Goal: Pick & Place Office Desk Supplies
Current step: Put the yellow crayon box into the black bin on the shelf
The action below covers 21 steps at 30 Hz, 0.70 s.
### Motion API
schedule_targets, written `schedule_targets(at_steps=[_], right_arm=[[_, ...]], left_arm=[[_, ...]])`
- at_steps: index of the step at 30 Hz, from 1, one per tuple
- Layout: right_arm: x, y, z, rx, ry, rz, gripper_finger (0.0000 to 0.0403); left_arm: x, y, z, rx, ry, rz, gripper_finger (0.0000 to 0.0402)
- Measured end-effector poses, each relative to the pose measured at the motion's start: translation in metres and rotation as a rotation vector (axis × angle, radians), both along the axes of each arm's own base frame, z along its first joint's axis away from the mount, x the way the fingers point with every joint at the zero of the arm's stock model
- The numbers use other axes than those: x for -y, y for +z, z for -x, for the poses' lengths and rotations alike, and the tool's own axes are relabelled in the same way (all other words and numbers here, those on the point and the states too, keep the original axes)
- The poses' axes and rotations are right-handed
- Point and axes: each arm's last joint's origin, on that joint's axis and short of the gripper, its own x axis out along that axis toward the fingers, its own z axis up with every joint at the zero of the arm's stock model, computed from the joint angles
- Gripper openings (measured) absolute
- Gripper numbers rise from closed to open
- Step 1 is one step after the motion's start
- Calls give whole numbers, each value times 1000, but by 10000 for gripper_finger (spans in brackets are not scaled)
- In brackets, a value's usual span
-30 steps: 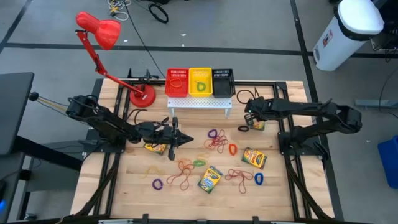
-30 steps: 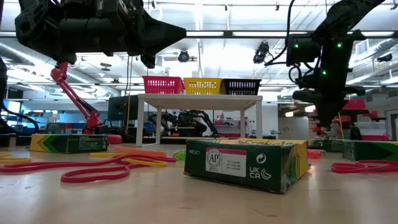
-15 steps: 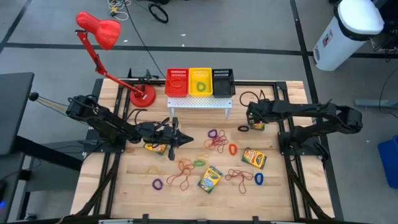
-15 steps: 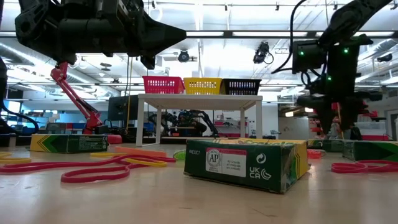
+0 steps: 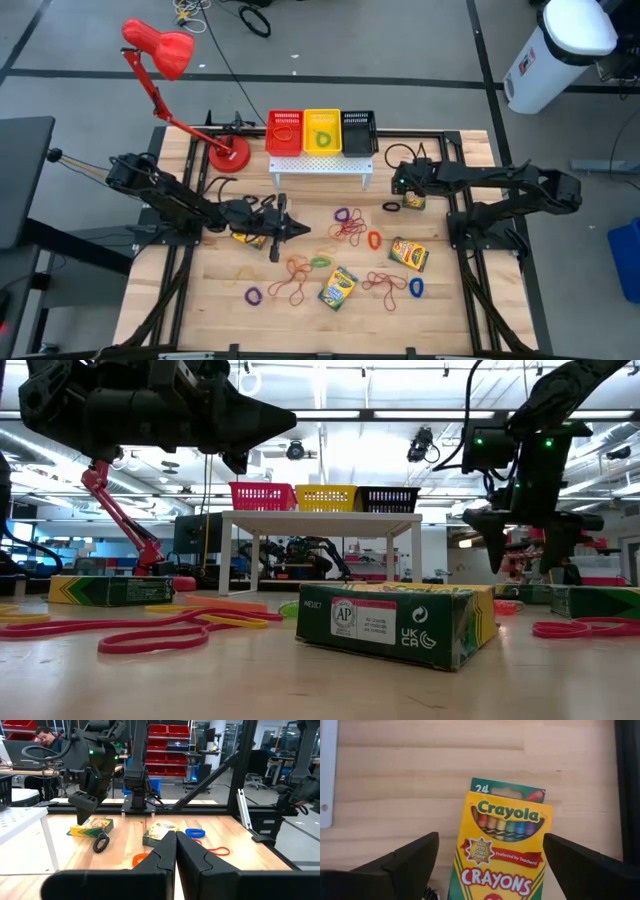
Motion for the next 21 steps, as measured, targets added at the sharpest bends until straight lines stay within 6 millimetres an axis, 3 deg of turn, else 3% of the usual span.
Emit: schedule_targets(at_steps=[21], right_arm=[[2, -15, -5, -65, -28, -32, 399]], left_arm=[[0, -2, 0, -16, 1, 0, 13]])
